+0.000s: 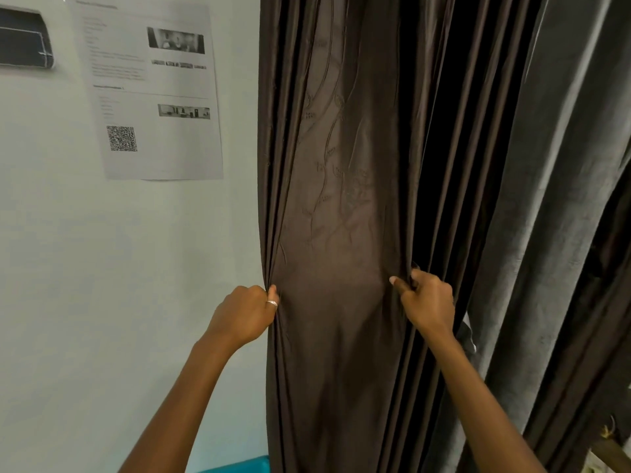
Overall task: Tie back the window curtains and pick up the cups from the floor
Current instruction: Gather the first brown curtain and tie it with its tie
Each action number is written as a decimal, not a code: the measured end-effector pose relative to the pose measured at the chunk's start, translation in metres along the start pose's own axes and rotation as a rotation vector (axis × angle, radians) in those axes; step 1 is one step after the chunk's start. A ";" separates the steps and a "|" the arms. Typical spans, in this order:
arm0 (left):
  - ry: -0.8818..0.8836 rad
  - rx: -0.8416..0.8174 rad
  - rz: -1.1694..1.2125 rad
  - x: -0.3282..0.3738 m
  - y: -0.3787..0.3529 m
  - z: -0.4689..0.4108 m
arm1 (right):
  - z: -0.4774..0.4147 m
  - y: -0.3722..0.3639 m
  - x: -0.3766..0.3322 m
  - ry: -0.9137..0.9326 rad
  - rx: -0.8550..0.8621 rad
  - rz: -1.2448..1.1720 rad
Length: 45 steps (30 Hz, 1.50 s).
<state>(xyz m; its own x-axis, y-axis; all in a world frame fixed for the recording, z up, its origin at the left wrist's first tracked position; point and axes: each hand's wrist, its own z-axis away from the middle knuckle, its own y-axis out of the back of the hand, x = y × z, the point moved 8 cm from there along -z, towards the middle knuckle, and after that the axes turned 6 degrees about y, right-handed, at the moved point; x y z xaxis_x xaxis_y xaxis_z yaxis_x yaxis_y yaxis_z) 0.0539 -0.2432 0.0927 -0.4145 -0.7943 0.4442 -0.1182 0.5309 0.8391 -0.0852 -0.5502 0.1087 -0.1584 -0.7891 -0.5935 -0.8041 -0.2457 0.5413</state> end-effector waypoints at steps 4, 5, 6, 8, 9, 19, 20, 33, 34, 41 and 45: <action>-0.003 0.022 0.022 0.002 -0.005 0.003 | 0.025 0.004 -0.014 0.053 0.073 -0.068; -0.008 0.022 0.028 0.005 -0.006 0.005 | 0.035 0.004 -0.019 0.085 0.078 -0.091; -0.014 0.021 0.035 0.009 -0.007 0.007 | 0.044 0.002 -0.025 0.108 0.076 -0.118; -0.033 0.018 0.045 0.020 -0.010 0.011 | 0.061 -0.007 -0.035 0.147 0.057 -0.174; -0.046 0.015 0.047 0.026 -0.011 0.014 | 0.068 -0.015 -0.038 0.166 0.049 -0.183; -0.153 -0.064 0.125 0.077 -0.033 0.032 | 0.094 -0.063 -0.094 0.340 -0.032 -0.263; -0.155 -0.074 0.141 0.077 -0.032 0.033 | 0.095 -0.065 -0.096 0.319 -0.065 -0.332; -0.146 -0.080 0.184 0.072 -0.024 0.044 | 0.074 -0.068 -0.115 0.041 -0.293 -0.416; -0.146 -0.075 0.190 0.074 -0.022 0.046 | 0.072 -0.067 -0.116 0.049 -0.278 -0.367; -0.205 -0.014 0.084 0.081 -0.021 0.054 | 0.066 -0.054 -0.125 0.119 -0.184 -0.207; -0.271 0.050 -0.004 0.085 -0.020 0.057 | 0.065 -0.054 -0.126 0.231 -0.161 -0.197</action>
<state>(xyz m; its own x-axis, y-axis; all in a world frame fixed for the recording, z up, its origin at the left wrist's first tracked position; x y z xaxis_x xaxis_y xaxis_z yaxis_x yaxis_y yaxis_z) -0.0304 -0.3046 0.0954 -0.6392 -0.6920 0.3355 -0.1619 0.5476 0.8209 -0.0594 -0.4009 0.1151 0.1400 -0.8195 -0.5556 -0.7024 -0.4777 0.5277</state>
